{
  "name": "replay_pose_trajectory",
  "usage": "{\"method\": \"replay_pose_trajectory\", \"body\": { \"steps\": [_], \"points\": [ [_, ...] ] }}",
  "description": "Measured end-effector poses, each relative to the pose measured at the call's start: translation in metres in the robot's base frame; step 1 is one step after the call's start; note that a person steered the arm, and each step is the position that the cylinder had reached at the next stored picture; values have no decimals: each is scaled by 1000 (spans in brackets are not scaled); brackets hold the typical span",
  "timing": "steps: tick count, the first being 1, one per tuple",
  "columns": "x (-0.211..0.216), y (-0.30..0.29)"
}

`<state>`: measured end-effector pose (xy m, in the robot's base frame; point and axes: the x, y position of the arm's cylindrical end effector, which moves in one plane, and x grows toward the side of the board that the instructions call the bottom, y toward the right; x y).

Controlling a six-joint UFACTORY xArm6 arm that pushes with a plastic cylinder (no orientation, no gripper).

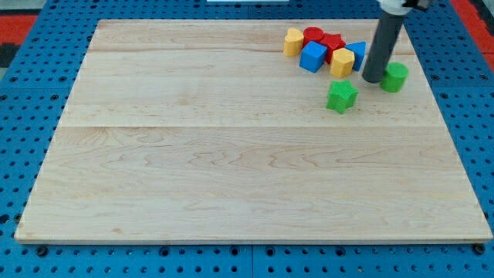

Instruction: Push green circle below blue triangle

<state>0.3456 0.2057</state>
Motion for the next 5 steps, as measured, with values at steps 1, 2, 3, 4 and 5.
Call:
{"method": "replay_pose_trajectory", "body": {
  "steps": [1, 2, 3, 4, 5],
  "points": [
    [20, 6],
    [41, 19],
    [41, 87],
    [24, 112],
    [16, 52]
  ]
}}
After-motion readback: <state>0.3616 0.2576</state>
